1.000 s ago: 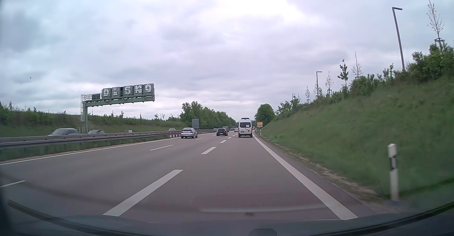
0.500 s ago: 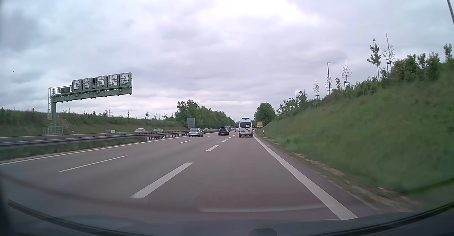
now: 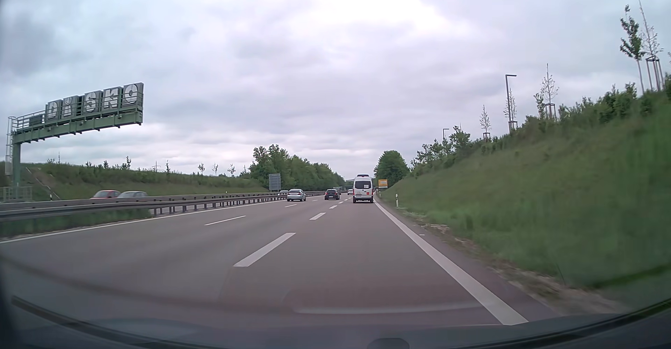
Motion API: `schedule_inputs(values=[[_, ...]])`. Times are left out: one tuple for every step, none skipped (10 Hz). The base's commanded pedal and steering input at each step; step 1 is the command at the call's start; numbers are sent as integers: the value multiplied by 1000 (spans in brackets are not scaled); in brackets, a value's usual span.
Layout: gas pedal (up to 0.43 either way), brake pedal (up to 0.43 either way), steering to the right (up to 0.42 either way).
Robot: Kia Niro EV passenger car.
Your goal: Follow the waypoints while adhering to traffic rules and regulations
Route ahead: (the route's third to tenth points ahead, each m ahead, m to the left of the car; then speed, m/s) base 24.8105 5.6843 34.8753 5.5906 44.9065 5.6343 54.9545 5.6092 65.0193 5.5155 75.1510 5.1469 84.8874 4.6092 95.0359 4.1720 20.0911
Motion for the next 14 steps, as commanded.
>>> schedule_inputs(values=[[189,0,2],[189,0,2],[189,0,2],[189,0,1],[189,0,1],[189,0,2],[189,0,2],[189,0,2],[189,0,1],[189,0,1],[189,0,1],[189,0,1],[189,0,1],[189,0,1]])
